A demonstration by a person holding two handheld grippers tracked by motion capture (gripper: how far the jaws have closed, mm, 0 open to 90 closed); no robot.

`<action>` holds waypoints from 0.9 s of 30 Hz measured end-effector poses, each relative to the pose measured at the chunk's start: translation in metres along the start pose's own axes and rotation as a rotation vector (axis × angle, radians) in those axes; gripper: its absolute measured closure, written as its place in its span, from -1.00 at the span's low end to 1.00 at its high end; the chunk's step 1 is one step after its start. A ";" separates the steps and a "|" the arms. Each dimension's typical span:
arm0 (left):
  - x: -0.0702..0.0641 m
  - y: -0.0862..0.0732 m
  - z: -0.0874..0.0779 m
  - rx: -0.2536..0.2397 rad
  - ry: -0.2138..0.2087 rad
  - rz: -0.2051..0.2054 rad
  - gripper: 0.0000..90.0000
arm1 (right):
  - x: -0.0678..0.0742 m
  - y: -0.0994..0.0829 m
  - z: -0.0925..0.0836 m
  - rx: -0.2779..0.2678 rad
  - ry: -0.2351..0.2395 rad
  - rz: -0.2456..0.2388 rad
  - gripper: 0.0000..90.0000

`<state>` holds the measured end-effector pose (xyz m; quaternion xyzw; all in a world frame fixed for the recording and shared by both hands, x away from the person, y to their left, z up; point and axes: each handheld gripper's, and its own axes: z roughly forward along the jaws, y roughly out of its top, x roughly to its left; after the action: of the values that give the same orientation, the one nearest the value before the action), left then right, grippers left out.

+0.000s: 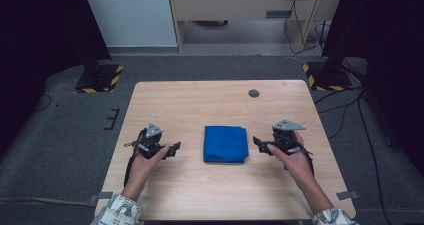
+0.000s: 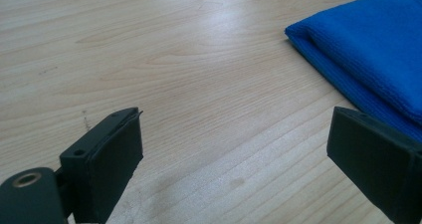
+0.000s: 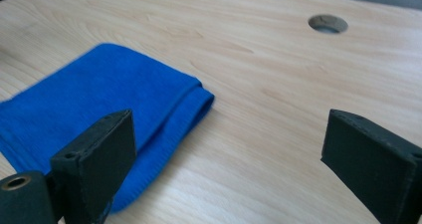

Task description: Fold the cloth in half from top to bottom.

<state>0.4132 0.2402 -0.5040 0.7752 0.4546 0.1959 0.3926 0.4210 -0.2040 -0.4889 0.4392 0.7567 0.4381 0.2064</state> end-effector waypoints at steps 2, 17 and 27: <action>0.000 -0.001 0.001 0.007 0.003 0.002 -0.84 | -0.005 -0.005 -0.001 0.015 -0.007 0.003 -0.84; 0.008 -0.005 0.007 0.051 0.027 0.019 -0.84 | -0.042 -0.028 0.000 0.087 -0.053 0.069 -0.84; 0.018 -0.008 0.014 0.059 0.050 0.004 -0.84 | -0.069 -0.030 0.005 0.103 -0.140 0.124 -0.83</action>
<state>0.4271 0.2519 -0.5194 0.7822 0.4683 0.2026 0.3575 0.4466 -0.2669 -0.5222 0.5249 0.7333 0.3785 0.2085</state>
